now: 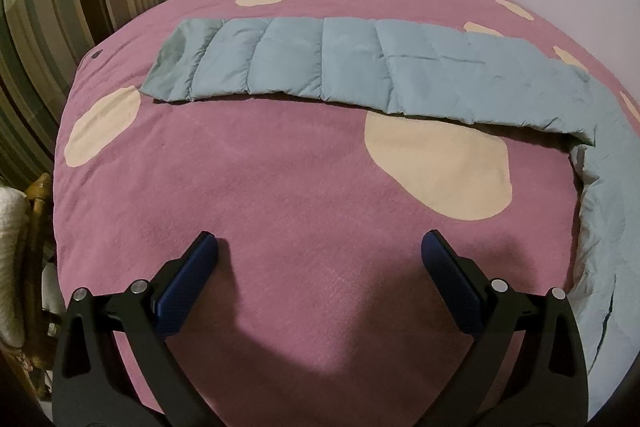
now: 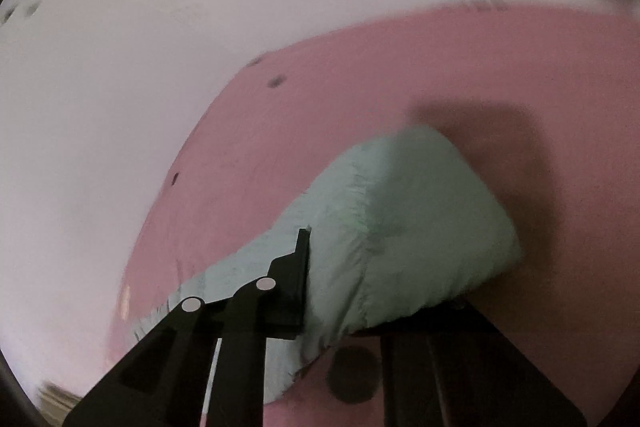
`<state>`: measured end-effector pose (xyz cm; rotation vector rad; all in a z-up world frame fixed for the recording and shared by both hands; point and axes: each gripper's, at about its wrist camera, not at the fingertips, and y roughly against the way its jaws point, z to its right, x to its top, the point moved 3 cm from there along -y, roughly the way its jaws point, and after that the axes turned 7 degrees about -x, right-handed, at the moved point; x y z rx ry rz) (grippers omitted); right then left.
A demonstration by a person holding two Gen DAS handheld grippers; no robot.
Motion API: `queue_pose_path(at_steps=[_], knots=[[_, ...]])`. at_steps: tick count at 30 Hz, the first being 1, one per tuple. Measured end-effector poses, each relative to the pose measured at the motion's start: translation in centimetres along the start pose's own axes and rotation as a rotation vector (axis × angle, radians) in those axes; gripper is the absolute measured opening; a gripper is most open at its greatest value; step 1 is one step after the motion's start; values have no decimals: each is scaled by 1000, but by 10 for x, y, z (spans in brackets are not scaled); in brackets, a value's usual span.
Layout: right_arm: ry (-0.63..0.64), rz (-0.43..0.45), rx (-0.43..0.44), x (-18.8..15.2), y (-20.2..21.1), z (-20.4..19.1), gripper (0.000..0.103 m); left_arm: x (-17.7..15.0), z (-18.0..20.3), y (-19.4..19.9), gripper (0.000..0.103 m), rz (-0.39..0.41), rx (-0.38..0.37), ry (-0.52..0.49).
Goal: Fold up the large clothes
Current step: 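Lift the sleeve with the right gripper and fold it across the jacket back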
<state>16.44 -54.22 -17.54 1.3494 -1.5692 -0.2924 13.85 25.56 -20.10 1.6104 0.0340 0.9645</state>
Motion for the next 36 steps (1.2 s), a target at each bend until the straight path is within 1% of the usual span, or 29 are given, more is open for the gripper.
queue_pose_path(at_steps=[3,5,6,8,9,10,14,18,21,23,24,26,29,33,34,36], knots=[[135,49,16,-10,21,-44,13,-1,1,-1,101,-3,9,-6],[247,70,42,-24,34,-85,12,-1,1,-1,101,-2,8,-5],[287,75,52,-28,36,-100,12,-1,1,-1,101,-2,6,-4],[389,83,87,-50,44,-137,12,-1,1,-2,101,-2,3,-2],[422,86,97,-57,46,-149,12,-1,1,-2,101,-3,3,-2],[478,88,116,-72,50,-171,12,-1,1,-2,101,-3,3,-2],[615,59,174,-108,38,-229,12,-1,1,-2,101,-3,3,-2],[780,15,232,-165,34,-287,12,-1,1,-2,101,-2,2,-1],[904,3,262,-209,43,-314,12,-1,1,-2,101,-2,3,-2],[978,-2,276,-234,47,-324,12,-1,1,-2,101,-2,2,-1],[1003,-7,283,-246,56,-327,12,-1,1,-2,101,-2,2,-1],[1048,-37,301,-272,59,-331,12,-1,1,-2,101,-3,2,-1],[1104,-69,317,-307,57,-350,12,-1,1,-2,101,-3,2,-1],[1175,-107,324,-345,51,-369,12,-1,1,-2,101,-3,3,-1],[1193,-113,326,-353,58,-366,12,-1,1,-2,101,-3,3,-2],[1230,-140,326,-371,52,-371,12,-1,1,-3,101,-3,3,-2]])
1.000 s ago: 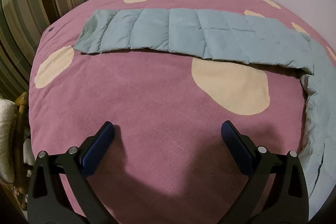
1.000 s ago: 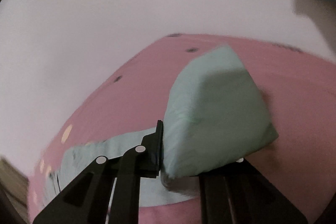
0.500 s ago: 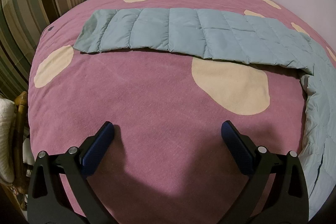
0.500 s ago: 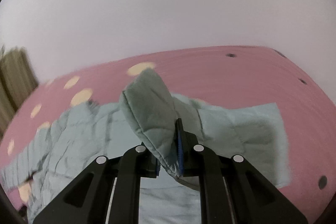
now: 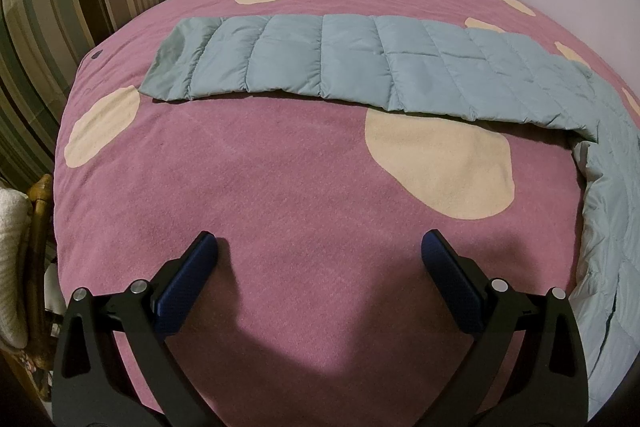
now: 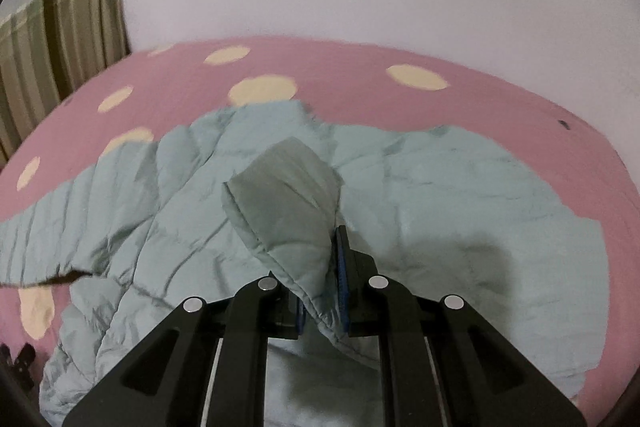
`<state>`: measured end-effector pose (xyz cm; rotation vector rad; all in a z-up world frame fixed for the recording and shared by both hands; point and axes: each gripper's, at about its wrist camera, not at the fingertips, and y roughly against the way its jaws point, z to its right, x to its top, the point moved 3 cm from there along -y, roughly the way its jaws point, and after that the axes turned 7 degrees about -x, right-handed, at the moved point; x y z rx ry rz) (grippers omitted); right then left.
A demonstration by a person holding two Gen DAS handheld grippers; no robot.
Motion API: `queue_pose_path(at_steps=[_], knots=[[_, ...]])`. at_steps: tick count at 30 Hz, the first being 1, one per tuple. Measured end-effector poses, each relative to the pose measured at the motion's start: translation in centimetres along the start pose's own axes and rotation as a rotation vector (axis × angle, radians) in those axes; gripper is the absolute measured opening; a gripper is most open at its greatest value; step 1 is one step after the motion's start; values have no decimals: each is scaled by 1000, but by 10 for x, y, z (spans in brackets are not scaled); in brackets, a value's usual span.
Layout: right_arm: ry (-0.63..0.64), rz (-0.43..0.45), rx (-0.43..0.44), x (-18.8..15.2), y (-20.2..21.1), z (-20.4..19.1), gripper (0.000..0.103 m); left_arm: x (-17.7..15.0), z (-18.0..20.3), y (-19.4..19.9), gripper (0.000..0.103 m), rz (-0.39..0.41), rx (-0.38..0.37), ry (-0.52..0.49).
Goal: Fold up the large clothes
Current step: 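Lift the sleeve with the right gripper and fold it across the jacket back, then open the right gripper to release the folded sleeve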
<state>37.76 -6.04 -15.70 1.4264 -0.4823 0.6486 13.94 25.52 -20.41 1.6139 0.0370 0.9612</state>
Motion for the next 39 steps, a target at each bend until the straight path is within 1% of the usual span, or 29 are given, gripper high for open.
queue_pose_path(at_steps=[2,6,9,13,15,17,19,22,25,26,28,30,33,34,35,37,39], knots=[[32,-42,17,-5,-12,-13,12,0,0,0,101,0,0,0],[68,-76,17,-18,-22,-29,13,-1,0,-1,101,0,4,-3],[89,-82,22,-21,-24,-37,13,-1,1,-1,101,-1,5,-4],[110,-80,33,-20,-23,-46,17,-1,0,-1,101,-2,7,-8],[111,-82,48,-19,-23,-51,26,-1,0,-1,101,-2,7,-8],[111,-82,80,-19,-21,-56,46,-1,0,0,101,-2,7,-8],[119,-73,108,-19,-15,-63,55,-1,1,-1,101,-2,7,-8],[143,-52,156,-20,-1,-77,56,-1,0,-1,101,-3,7,-9],[123,-19,209,-18,21,-76,56,-1,-1,0,101,-2,8,-10],[111,-10,216,-17,27,-73,56,-1,0,0,101,-2,8,-9],[56,12,218,-13,40,-51,56,-1,0,0,101,-2,8,-10],[-23,25,192,-11,51,-16,56,0,0,0,101,-2,8,-10],[-159,40,102,-12,57,46,55,-1,0,0,101,-3,9,-10],[-205,36,49,-14,55,68,54,-1,0,0,101,-3,10,-11],[-233,27,15,-16,51,82,51,0,0,0,101,-3,11,-11],[-299,-16,-47,-26,36,113,49,0,-1,0,101,-3,13,-13],[-326,-63,-88,-39,18,128,49,0,0,1,101,-3,14,-13]])
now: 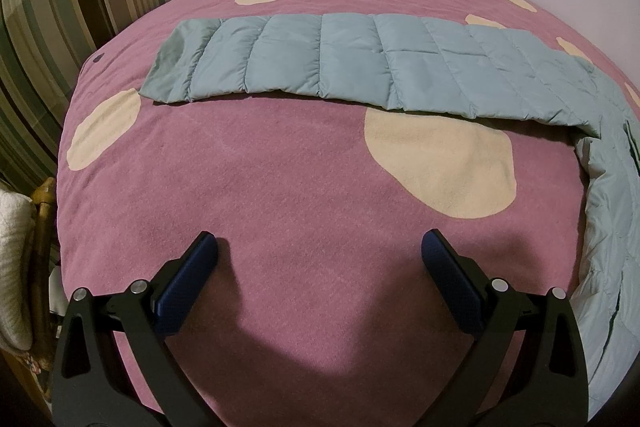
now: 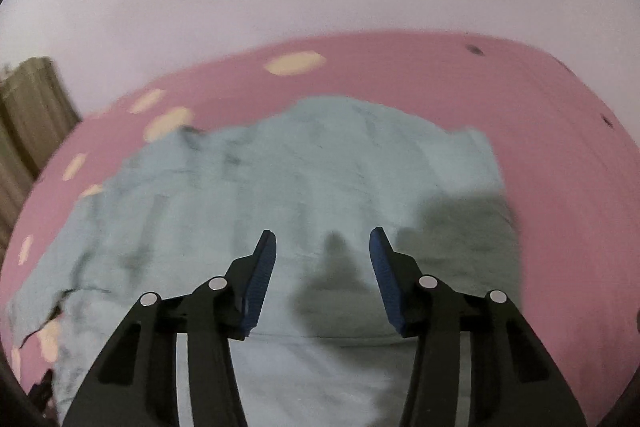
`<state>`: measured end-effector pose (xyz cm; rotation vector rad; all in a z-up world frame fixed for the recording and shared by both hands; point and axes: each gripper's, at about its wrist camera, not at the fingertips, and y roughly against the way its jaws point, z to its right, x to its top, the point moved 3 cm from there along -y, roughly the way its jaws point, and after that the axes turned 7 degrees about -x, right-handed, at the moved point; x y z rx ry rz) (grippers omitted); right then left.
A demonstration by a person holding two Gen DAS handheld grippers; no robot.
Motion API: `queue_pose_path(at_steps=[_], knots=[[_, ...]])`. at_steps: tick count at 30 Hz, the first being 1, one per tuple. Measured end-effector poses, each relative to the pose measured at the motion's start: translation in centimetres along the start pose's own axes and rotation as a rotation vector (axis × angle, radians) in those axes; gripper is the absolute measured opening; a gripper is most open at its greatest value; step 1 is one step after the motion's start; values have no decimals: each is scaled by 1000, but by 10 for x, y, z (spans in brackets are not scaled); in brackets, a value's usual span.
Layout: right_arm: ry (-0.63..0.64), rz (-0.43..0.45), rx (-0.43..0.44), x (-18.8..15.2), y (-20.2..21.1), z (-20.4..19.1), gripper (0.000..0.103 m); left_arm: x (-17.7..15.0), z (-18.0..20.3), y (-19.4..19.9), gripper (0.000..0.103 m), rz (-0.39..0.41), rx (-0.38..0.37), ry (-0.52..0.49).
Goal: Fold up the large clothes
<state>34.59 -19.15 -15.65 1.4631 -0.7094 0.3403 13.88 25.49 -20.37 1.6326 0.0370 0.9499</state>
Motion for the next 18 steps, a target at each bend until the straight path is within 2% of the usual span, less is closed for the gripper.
queue_pose_path(at_steps=[5,9,13,18], knots=[[54,-107,-58,-30,-50,-3,49,0,1,0,101,-1,3,-2],[53,-88,-61,-34,-60,-6,49,1,0,1,101,-1,5,-4],[44,-78,-37,-22,-50,-4,49,1,0,1,101,-1,5,-5],[3,15,-59,24,-34,7,50,1,2,1,101,-3,11,-9]])
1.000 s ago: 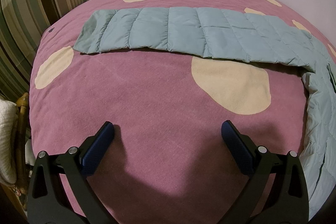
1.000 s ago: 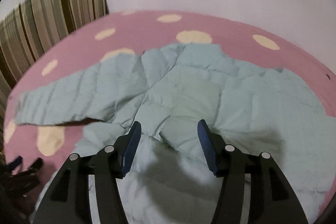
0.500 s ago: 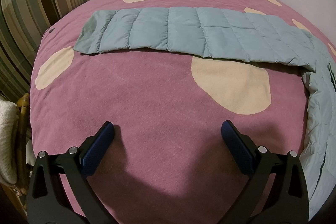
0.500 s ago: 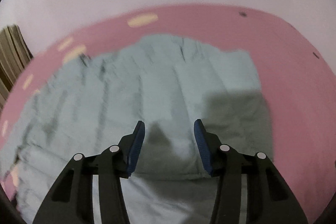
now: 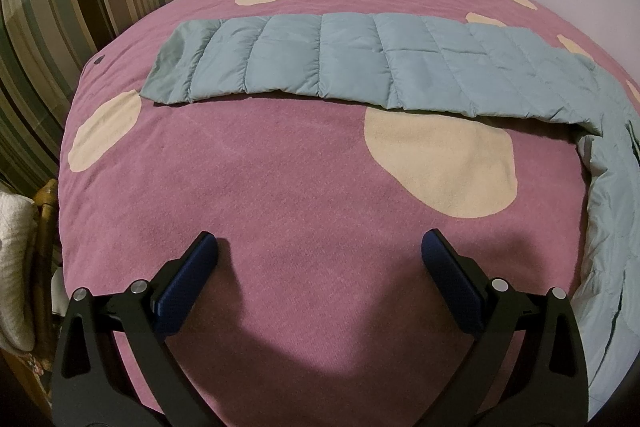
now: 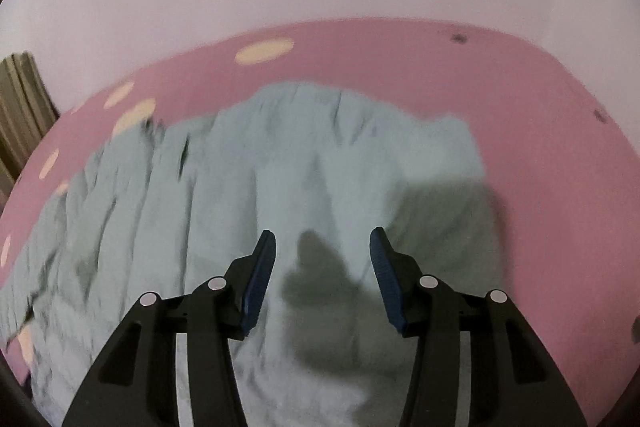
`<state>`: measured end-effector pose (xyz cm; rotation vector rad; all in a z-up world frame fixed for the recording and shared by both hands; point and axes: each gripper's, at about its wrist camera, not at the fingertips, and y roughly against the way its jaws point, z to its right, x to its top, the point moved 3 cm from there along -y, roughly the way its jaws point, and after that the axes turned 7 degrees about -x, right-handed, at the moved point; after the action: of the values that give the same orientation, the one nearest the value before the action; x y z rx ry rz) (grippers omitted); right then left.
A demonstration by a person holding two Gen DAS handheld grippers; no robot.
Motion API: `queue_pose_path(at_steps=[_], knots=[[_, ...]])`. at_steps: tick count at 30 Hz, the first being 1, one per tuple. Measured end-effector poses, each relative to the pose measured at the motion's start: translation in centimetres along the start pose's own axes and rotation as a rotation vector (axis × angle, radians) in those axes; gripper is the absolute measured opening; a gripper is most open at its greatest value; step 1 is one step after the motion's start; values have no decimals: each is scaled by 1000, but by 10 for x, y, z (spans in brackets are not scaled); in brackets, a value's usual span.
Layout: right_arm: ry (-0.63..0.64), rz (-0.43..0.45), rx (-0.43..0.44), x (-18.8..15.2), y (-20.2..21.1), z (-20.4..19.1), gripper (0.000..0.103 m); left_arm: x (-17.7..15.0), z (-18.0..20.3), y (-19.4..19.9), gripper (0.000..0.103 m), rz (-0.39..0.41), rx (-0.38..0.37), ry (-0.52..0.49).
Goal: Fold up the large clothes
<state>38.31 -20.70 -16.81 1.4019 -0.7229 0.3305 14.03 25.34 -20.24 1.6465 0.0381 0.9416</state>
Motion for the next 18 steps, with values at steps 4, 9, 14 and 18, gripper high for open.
queue_pose_path(at_steps=[4,9,14,18], knots=[[-7,17,-62,27,-16,10,50,0,1,0,101,0,1,-1],[14,-51,-129,21,-57,16,50,0,1,0,101,0,1,-1],[32,-87,-131,9,-87,16,52,0,1,0,101,-1,5,-5],[44,-84,-127,17,-80,15,53,0,1,0,101,-1,4,-3]])
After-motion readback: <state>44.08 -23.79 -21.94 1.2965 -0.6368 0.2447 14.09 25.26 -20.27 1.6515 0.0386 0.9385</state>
